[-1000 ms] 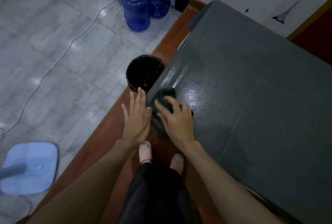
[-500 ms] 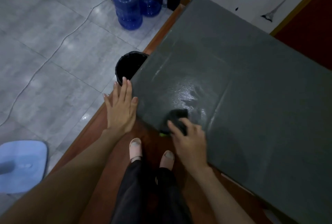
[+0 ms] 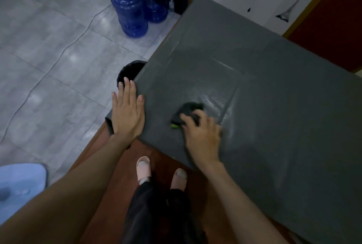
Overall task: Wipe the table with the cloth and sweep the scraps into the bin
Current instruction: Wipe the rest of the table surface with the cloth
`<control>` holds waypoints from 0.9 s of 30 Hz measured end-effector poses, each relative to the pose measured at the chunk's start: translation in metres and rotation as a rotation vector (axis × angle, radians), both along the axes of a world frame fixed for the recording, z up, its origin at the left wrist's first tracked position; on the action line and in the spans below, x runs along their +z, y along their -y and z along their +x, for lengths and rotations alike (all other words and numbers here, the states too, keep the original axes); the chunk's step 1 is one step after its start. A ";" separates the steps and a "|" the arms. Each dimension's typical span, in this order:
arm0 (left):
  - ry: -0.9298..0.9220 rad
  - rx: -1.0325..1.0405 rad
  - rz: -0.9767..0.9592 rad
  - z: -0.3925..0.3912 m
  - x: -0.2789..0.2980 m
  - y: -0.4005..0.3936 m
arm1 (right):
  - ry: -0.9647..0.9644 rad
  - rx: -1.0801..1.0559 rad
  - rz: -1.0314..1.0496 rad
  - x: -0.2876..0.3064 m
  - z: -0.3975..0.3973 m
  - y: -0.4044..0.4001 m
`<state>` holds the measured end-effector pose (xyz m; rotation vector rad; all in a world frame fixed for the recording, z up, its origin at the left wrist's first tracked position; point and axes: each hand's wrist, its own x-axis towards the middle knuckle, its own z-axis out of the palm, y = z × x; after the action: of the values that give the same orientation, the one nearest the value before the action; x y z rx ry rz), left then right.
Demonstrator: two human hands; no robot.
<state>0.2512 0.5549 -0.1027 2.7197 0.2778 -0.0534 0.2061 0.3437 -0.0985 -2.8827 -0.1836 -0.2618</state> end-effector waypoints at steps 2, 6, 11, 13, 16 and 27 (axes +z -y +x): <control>-0.014 0.010 0.008 -0.001 -0.001 -0.001 | -0.011 -0.244 -0.020 -0.001 -0.007 0.068; -0.018 0.013 0.013 0.000 0.003 0.002 | -0.029 -0.753 0.058 0.005 0.007 0.131; -0.030 0.018 0.002 -0.002 0.003 0.000 | 0.018 -0.070 0.048 0.001 0.046 -0.020; -0.042 0.007 0.019 -0.002 0.003 -0.002 | 0.017 0.083 -0.003 -0.003 0.053 -0.029; -0.044 0.001 0.022 0.000 0.004 -0.004 | 0.023 -0.175 -0.044 -0.005 0.062 0.043; 0.152 0.004 -0.174 0.084 0.010 0.002 | 0.086 0.240 -0.028 -0.009 0.126 -0.060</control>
<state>0.3356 0.5525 -0.0929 2.5342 0.2239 0.1242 0.3320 0.4033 -0.1070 -2.8421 -0.5478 -0.3397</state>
